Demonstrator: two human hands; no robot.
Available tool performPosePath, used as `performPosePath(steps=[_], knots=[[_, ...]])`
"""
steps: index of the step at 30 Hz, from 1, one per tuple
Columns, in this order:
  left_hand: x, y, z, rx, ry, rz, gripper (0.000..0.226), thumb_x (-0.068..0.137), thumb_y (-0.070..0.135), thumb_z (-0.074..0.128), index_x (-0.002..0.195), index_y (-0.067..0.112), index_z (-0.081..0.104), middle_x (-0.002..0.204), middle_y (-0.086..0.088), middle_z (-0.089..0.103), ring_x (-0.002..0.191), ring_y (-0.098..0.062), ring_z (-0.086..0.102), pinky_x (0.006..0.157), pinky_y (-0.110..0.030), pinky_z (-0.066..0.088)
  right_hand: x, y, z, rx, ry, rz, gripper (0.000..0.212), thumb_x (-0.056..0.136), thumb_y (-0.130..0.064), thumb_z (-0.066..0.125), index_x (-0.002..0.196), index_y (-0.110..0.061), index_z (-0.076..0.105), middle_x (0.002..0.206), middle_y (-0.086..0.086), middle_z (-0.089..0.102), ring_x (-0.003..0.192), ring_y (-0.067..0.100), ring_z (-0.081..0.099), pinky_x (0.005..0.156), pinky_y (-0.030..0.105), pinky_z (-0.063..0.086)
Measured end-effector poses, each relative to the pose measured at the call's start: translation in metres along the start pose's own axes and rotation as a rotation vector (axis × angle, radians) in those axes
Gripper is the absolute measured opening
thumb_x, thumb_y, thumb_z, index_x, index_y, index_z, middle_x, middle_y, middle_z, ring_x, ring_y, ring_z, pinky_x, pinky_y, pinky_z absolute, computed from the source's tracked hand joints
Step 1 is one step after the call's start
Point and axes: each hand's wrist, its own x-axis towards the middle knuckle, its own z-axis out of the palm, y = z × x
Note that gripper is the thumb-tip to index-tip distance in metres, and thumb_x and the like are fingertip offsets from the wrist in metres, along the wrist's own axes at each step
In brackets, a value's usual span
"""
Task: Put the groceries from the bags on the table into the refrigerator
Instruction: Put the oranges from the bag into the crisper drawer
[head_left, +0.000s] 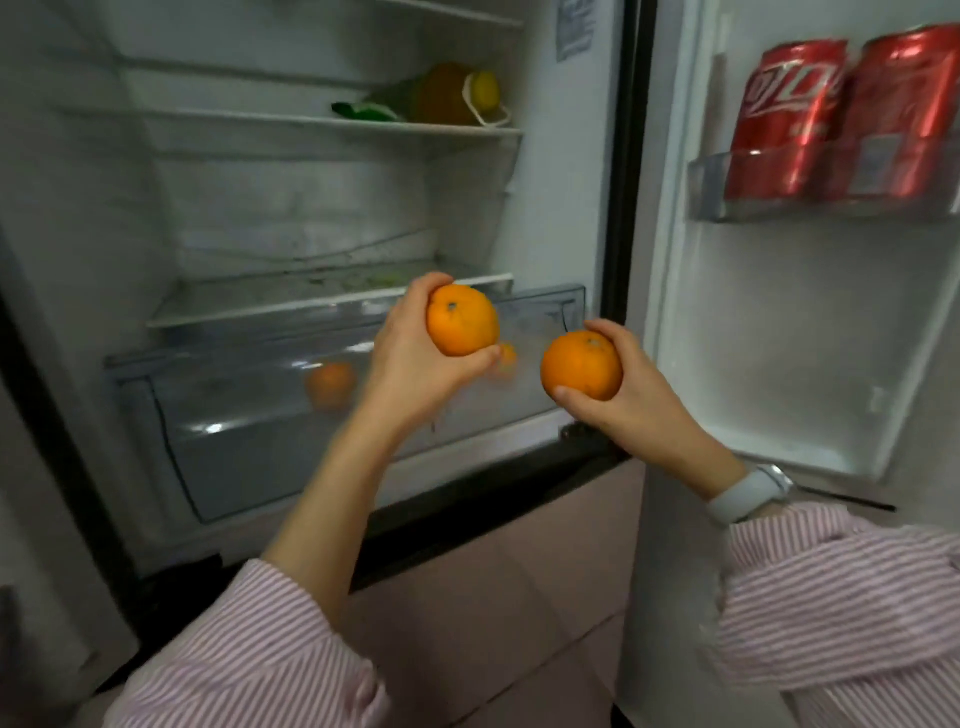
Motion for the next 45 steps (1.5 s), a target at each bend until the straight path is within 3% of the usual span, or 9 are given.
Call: performPosePath(steps=[4,9,20,26,31,33,35,37,45], knots=[[0.096,-0.014,-0.016,0.099,0.007,-0.053,0.084,0.045,0.053,0.072,0.121,0.032,0.043,0.120,-0.005,0.051,0.103,-0.021,0.055,0.090,-0.038,0.048,0.110,-0.002,-0.006,0.006,-0.066,-0.138,0.078,0.078,-0.027,0.070,0.140,-0.025,0.024,0.141,0.002,0.031,0.112,0.011,0.039,0.090,0.027,0.036],[0.161,-0.049,-0.036,0.339,-0.333,-0.152,0.066,0.064,0.026,0.083,0.116,0.028,0.043,0.115,-0.002,0.051,0.100,-0.017,0.054,0.080,-0.029,0.045,0.213,-0.010,0.012,-0.025,-0.214,-0.140,0.077,0.079,-0.025,0.069,0.140,-0.018,0.024,0.136,0.006,0.037,0.107,0.015,0.044,0.077,0.020,0.040],[0.184,-0.142,-0.011,0.513,-0.989,-0.271,0.060,0.057,0.036,0.078,0.107,0.033,0.045,0.111,0.004,0.057,0.098,-0.013,0.057,0.085,-0.028,0.049,0.307,0.025,0.091,-0.741,-1.111,-0.025,0.050,0.077,-0.035,0.069,0.119,-0.018,0.047,0.106,-0.003,0.055,0.098,0.015,0.054,0.084,0.029,0.048],[0.161,-0.177,-0.031,0.569,-1.119,-0.248,0.053,0.065,0.049,0.070,0.108,0.029,0.046,0.095,0.016,0.057,0.077,0.000,0.053,0.066,-0.007,0.037,0.317,0.061,0.151,-0.612,-1.587,0.199,0.023,0.077,-0.016,0.071,0.095,-0.018,0.057,0.079,-0.005,0.060,0.070,0.007,0.057,0.072,0.027,0.049],[0.142,-0.203,-0.033,0.879,-1.015,-0.048,0.075,0.055,0.078,0.039,0.115,0.035,0.042,0.106,0.008,0.059,0.098,-0.009,0.052,0.089,-0.025,0.022,0.379,0.304,0.310,-0.711,-1.404,-0.271,0.063,0.038,-0.063,0.077,0.097,-0.058,0.057,0.081,-0.015,0.068,0.061,0.011,0.066,0.046,0.037,0.055],[0.141,-0.209,-0.035,0.887,-0.926,-0.052,0.080,0.050,0.081,0.037,0.115,0.034,0.040,0.106,0.009,0.056,0.099,-0.009,0.049,0.094,-0.027,0.022,0.363,0.241,0.257,-0.768,-1.359,-0.398,0.055,0.048,-0.054,0.075,0.099,-0.047,0.056,0.078,-0.014,0.060,0.064,0.008,0.062,0.050,0.029,0.052],[0.141,-0.213,-0.037,0.876,-0.874,-0.101,0.086,0.044,0.084,0.032,0.114,0.035,0.037,0.106,0.010,0.053,0.098,-0.006,0.046,0.098,-0.029,0.020,0.325,0.086,0.184,-0.707,-1.409,-0.217,0.054,0.064,-0.039,0.076,0.107,-0.030,0.045,0.081,-0.012,0.049,0.077,0.013,0.053,0.061,0.025,0.044],[0.141,-0.214,-0.038,0.874,-0.841,-0.131,0.087,0.045,0.086,0.033,0.115,0.035,0.036,0.109,0.010,0.052,0.102,-0.007,0.045,0.098,-0.029,0.018,0.305,0.047,0.145,-0.697,-1.385,-0.278,0.060,0.072,-0.034,0.074,0.118,-0.022,0.038,0.097,-0.004,0.049,0.087,0.016,0.050,0.068,0.026,0.043],[0.141,-0.200,-0.028,0.965,-0.915,-0.112,0.072,0.066,0.072,0.057,0.115,0.025,0.033,0.119,0.003,0.050,0.107,-0.015,0.046,0.092,-0.035,0.022,0.302,0.053,0.171,-0.758,-1.313,-0.357,0.067,0.067,-0.033,0.079,0.118,-0.022,0.037,0.106,-0.005,0.042,0.099,0.017,0.047,0.080,0.027,0.041]])
